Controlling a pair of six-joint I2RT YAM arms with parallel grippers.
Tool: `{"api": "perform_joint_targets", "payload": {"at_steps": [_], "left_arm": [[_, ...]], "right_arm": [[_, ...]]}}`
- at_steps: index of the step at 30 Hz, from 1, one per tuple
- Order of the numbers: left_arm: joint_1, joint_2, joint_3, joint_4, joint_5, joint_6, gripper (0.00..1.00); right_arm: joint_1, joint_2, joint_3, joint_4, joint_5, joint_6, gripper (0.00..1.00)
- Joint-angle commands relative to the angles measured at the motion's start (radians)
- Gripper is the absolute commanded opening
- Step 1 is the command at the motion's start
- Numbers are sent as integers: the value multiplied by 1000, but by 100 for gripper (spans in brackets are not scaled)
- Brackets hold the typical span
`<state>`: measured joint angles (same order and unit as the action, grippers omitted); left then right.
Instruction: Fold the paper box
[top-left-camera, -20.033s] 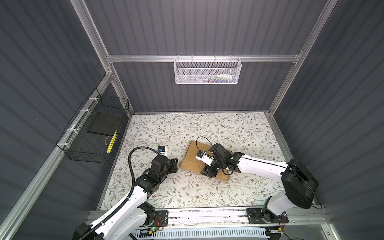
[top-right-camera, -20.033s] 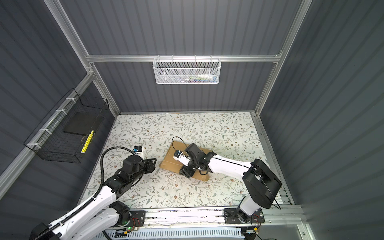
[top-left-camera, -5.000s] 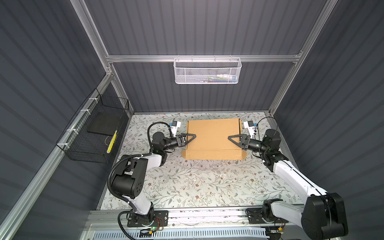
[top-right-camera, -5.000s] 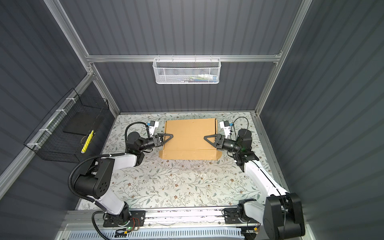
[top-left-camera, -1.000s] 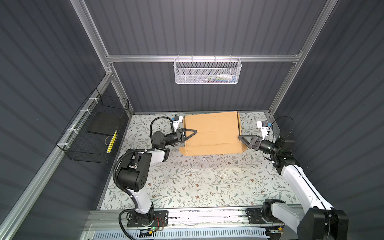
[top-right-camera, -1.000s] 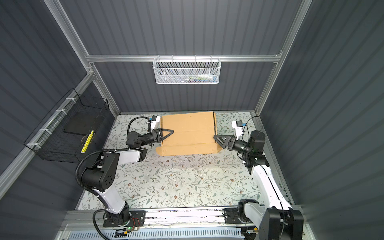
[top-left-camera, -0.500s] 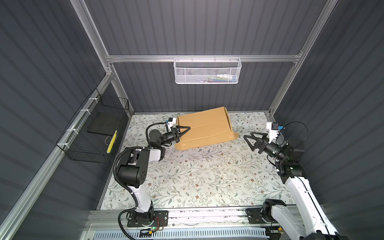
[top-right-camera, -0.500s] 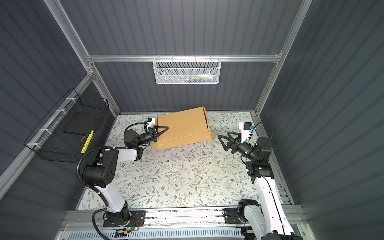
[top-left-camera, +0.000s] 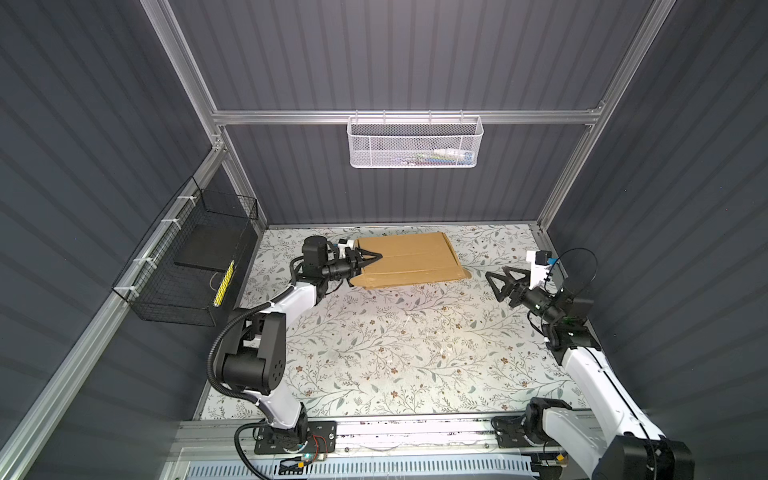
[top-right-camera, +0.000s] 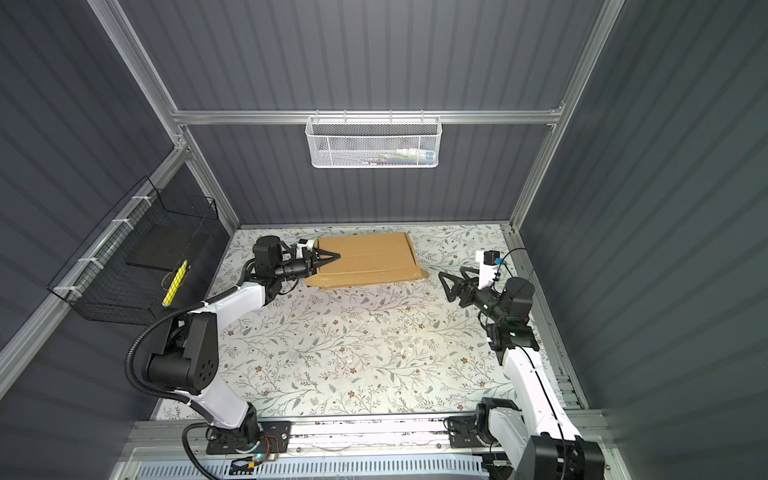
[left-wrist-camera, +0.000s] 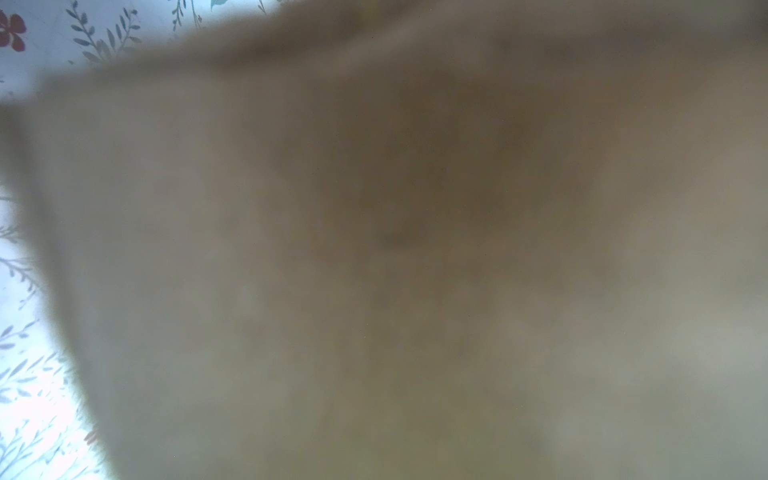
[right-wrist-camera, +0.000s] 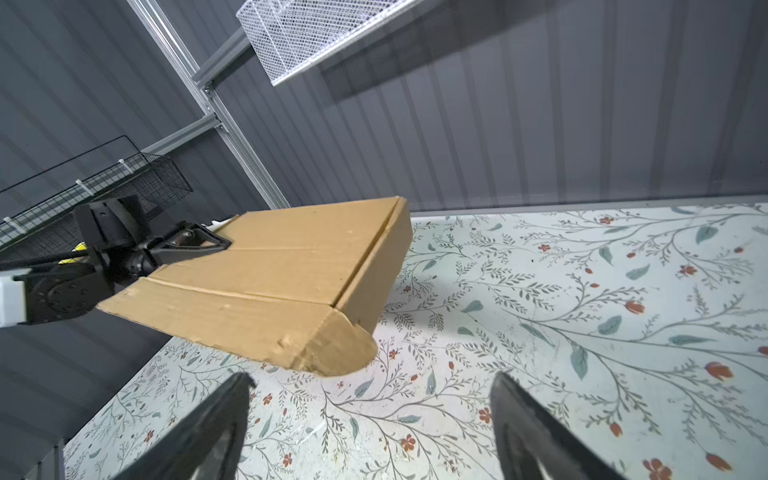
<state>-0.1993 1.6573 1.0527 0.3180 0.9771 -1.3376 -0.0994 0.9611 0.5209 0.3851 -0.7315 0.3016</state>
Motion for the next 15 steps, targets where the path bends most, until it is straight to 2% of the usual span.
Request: {"api": "perform_joint_targets", "payload": {"at_steps": [1, 10, 15], "left_arm": [[1, -45, 53, -226, -19, 42, 45], [1, -99, 54, -338, -47, -111, 45], [1, -110, 90, -450, -64, -149, 45]], "right_arm": [[-3, 18, -37, 128, 8, -25, 90], [12, 84, -96, 260, -51, -49, 89], [62, 72, -104, 224, -48, -132, 89]]}}
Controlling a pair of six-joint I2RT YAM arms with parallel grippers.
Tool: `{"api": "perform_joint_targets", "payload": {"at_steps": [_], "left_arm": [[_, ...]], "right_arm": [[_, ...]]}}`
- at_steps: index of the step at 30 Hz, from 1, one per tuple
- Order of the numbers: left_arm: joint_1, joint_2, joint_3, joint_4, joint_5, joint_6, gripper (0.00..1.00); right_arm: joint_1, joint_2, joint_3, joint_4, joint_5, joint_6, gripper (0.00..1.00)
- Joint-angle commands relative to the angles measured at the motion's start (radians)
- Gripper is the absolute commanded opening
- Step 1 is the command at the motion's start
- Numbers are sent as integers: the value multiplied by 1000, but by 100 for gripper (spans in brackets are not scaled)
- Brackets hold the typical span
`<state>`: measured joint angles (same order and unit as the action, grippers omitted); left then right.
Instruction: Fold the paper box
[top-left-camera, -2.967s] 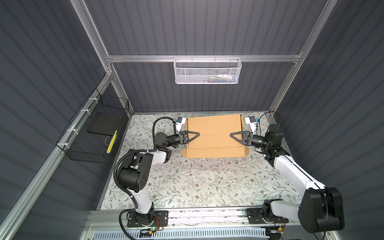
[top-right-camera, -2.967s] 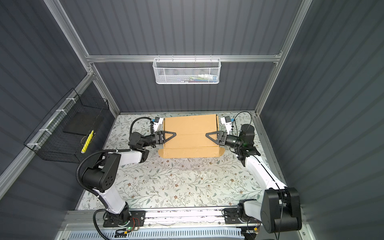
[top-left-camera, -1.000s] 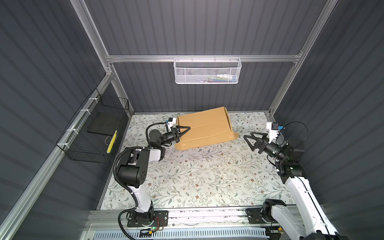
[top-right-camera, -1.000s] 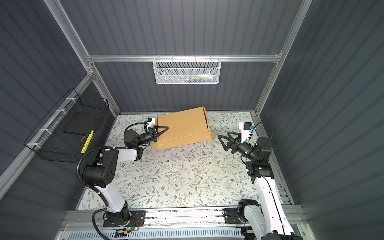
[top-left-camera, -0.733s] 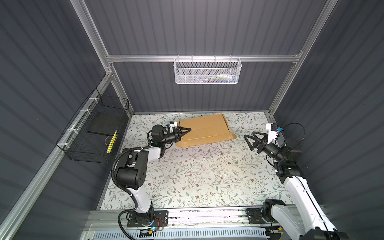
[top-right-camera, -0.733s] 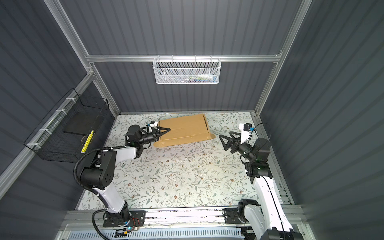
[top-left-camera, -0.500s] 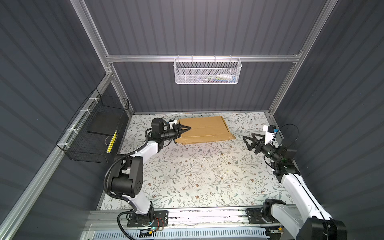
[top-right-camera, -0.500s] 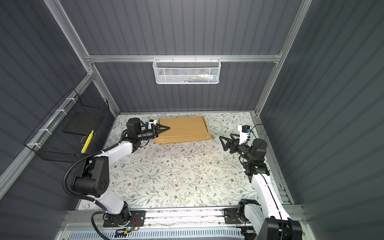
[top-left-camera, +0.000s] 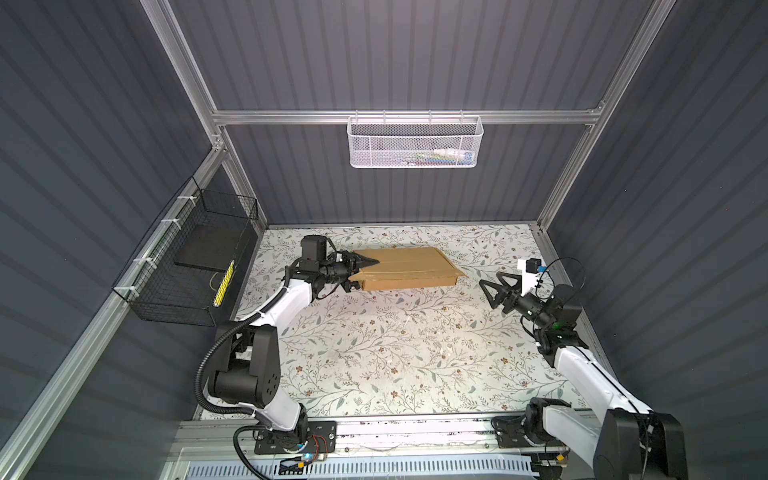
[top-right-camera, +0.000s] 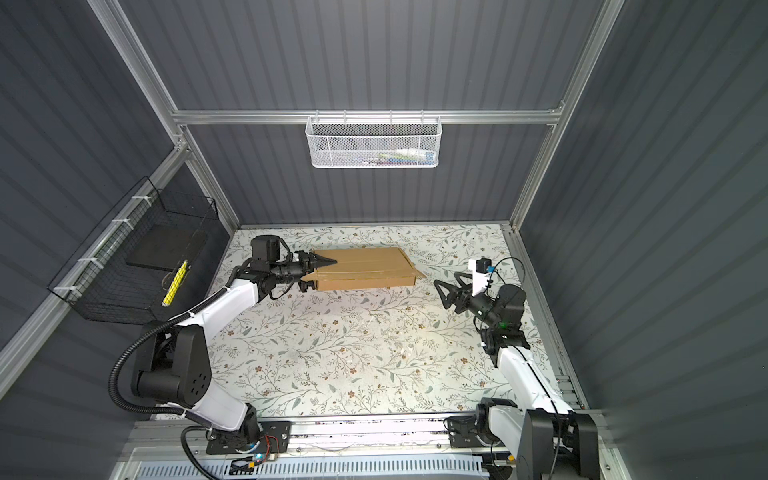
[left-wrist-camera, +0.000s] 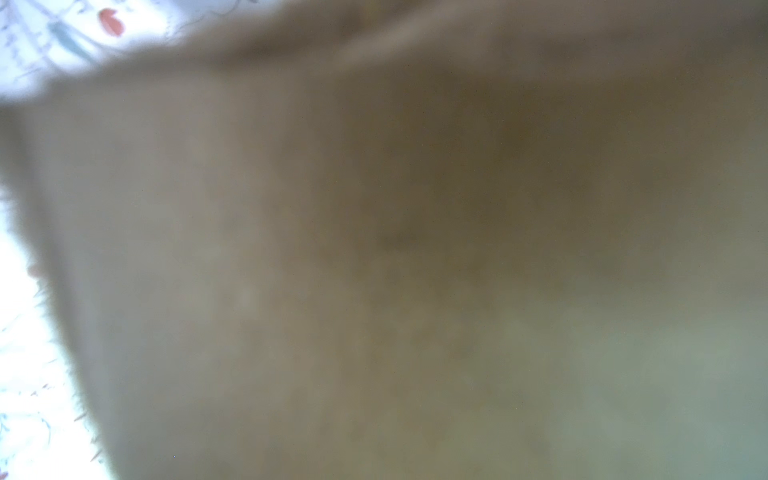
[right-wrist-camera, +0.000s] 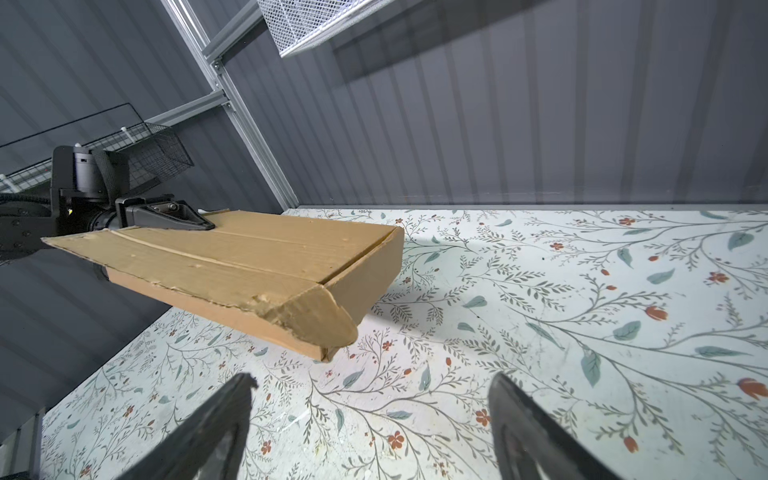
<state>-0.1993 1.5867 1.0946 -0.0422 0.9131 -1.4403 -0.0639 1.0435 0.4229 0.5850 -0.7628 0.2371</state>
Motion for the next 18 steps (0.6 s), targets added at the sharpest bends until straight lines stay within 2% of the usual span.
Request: {"api": "perform_joint_targets", "payload": {"at_steps": [1, 4, 8, 12, 14, 18], "left_arm": [[1, -41, 53, -109, 0, -55, 46], [3, -47, 74, -188, 3, -59, 47], [15, -41, 104, -270, 18, -62, 47], [27, -25, 122, -322, 66, -114, 48], [37, -8, 160, -414, 78, -60, 48], [61, 65, 303, -711, 111, 135, 48]], "right_arm": [[44, -12, -3, 0, -5, -95, 89], [97, -7, 11, -72, 21, -182, 89], [144, 6, 10, -80, -1, -215, 90], [188, -11, -6, -94, 15, -274, 90], [207, -18, -6, -110, 29, -298, 90], [245, -35, -4, -140, 58, -346, 90]]}}
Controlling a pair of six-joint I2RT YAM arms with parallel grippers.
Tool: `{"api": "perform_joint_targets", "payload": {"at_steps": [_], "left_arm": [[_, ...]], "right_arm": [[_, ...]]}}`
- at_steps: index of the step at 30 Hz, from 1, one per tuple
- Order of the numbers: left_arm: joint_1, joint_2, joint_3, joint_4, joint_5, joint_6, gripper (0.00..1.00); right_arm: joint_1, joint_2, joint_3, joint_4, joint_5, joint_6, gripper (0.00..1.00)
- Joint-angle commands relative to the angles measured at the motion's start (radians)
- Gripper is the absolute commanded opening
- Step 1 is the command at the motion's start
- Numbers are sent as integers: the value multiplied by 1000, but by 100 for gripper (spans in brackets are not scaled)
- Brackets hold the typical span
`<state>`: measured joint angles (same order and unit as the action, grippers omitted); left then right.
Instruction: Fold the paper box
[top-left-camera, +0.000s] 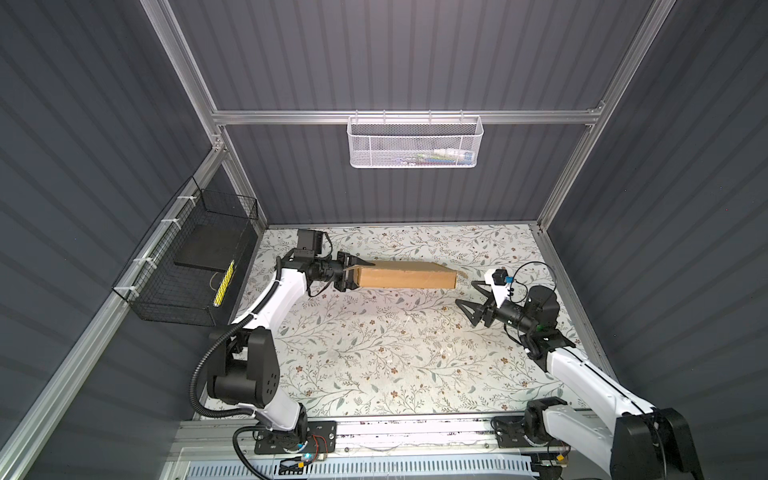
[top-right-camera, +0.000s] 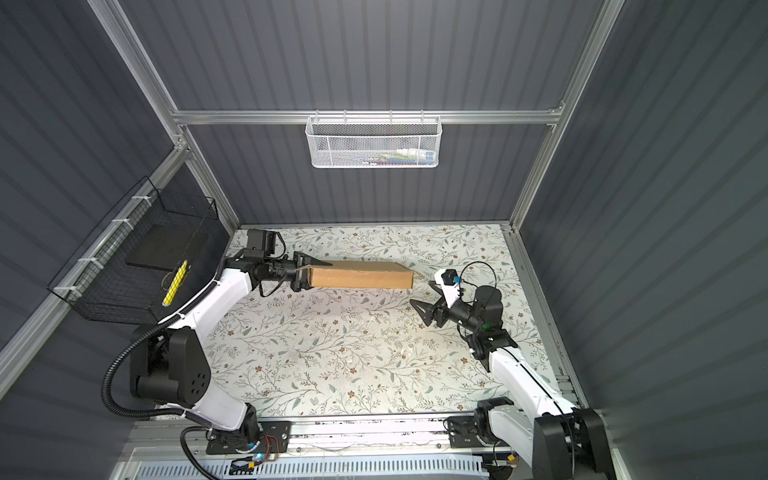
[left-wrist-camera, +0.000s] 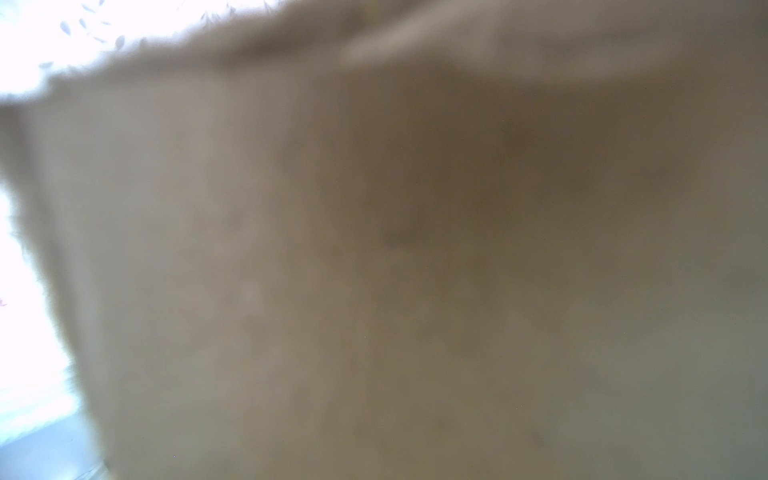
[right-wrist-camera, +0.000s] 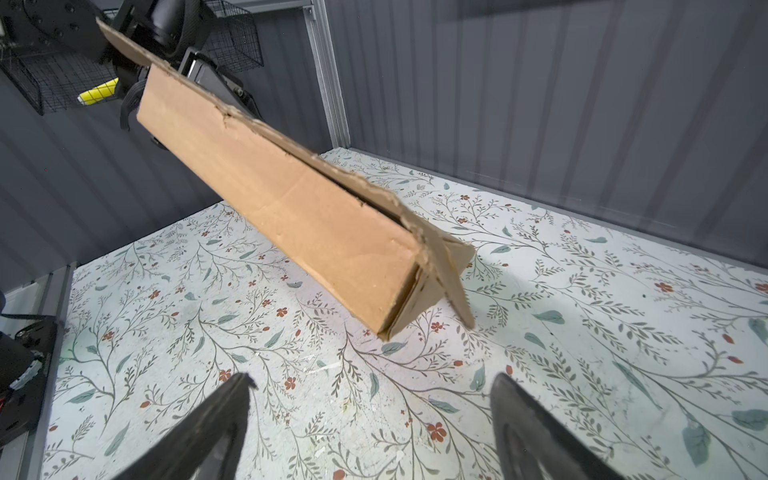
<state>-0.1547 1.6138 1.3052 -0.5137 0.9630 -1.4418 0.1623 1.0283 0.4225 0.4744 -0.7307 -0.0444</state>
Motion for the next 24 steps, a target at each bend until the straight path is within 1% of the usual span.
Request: {"api": "perform_joint_targets", "payload": {"at_steps": [1, 7, 10, 12, 16, 24], "left_arm": [[20, 60, 152, -313, 66, 181, 48], [29, 185, 368, -679, 74, 416, 47], [29, 235, 438, -820, 71, 514, 46], [30, 256, 472, -882, 68, 556, 46], [29, 283, 513, -970, 63, 604, 46], [30, 305, 556, -1011, 67, 635, 46]], "right_arm": [[28, -22, -4, -35, 39, -75, 90], [74, 3, 2, -31, 82, -122, 89], [95, 20, 6, -11, 84, -136, 89], [105, 28, 5, 4, 86, -139, 89], [136, 33, 7, 27, 84, -142, 89], [219, 28, 5, 19, 130, -171, 89]]}}
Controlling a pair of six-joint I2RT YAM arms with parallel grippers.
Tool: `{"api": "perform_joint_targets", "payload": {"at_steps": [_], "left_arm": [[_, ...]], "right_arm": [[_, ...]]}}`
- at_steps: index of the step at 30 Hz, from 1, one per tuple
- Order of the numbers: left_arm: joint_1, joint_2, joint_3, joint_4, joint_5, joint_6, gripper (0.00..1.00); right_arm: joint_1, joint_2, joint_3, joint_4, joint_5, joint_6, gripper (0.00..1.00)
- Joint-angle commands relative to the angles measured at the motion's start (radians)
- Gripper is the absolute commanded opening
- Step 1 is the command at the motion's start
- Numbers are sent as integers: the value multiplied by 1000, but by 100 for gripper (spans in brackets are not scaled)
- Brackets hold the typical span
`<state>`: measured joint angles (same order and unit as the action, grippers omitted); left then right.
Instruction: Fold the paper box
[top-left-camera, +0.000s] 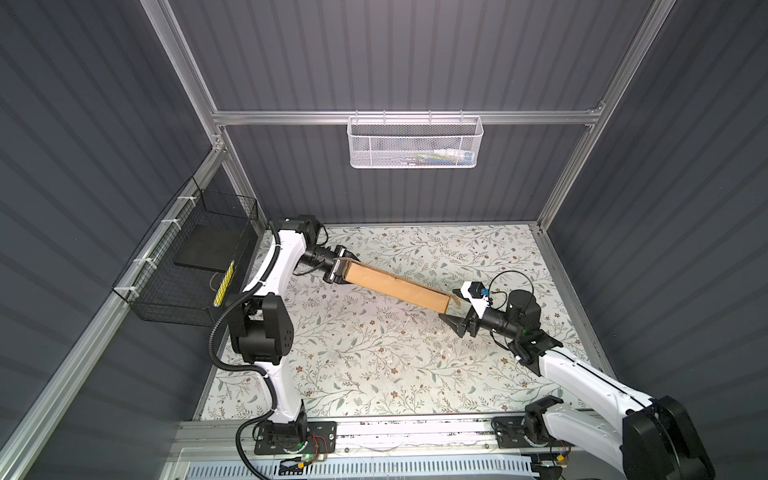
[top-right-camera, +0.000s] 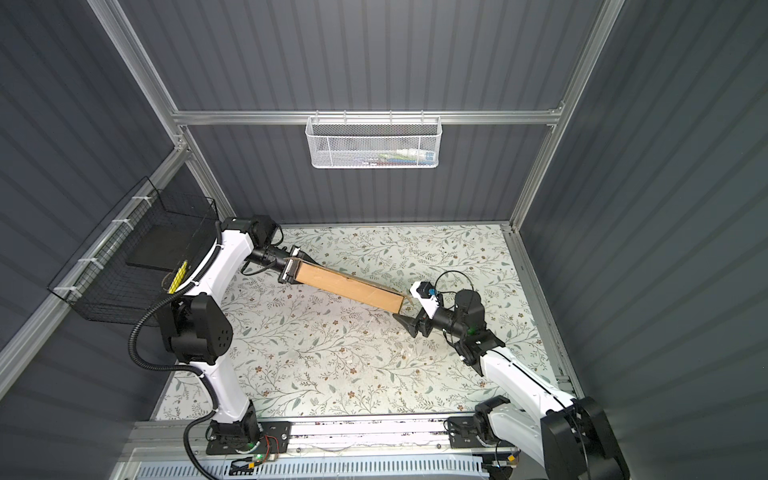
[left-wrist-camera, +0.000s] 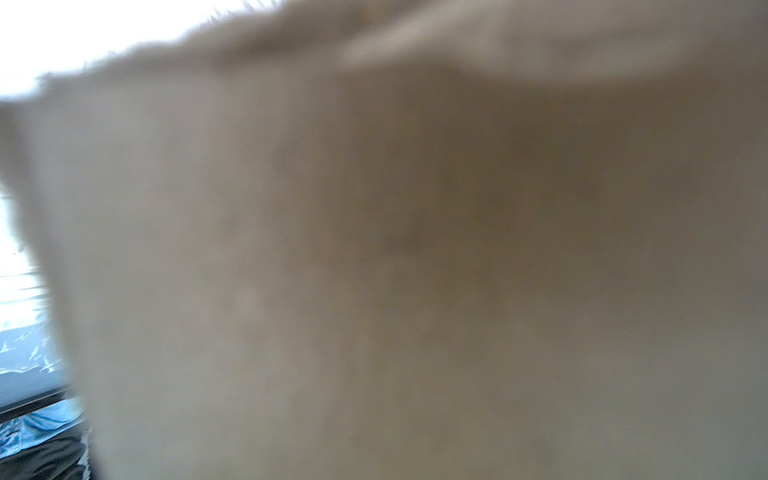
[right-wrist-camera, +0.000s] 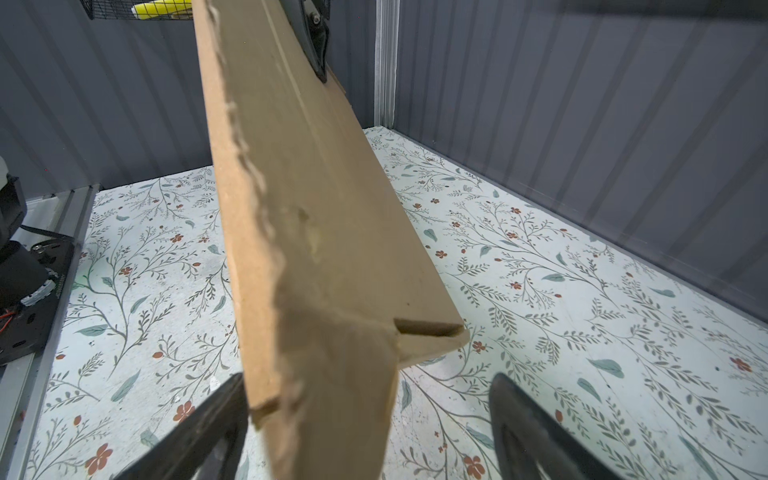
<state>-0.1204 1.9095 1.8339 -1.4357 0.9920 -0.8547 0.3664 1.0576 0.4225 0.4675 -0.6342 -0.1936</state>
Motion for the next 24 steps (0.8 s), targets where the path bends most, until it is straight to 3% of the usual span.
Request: {"api": "perform_joint_targets", "payload": {"at_steps": [1, 24], "left_arm": [[-4, 9, 25, -92, 39, 51, 46], [-4, 0, 16, -74, 24, 46, 44]], "right_arm": [[22, 0, 4, 32, 40, -23, 89], [125, 21, 3, 123, 69, 0, 89]]}}
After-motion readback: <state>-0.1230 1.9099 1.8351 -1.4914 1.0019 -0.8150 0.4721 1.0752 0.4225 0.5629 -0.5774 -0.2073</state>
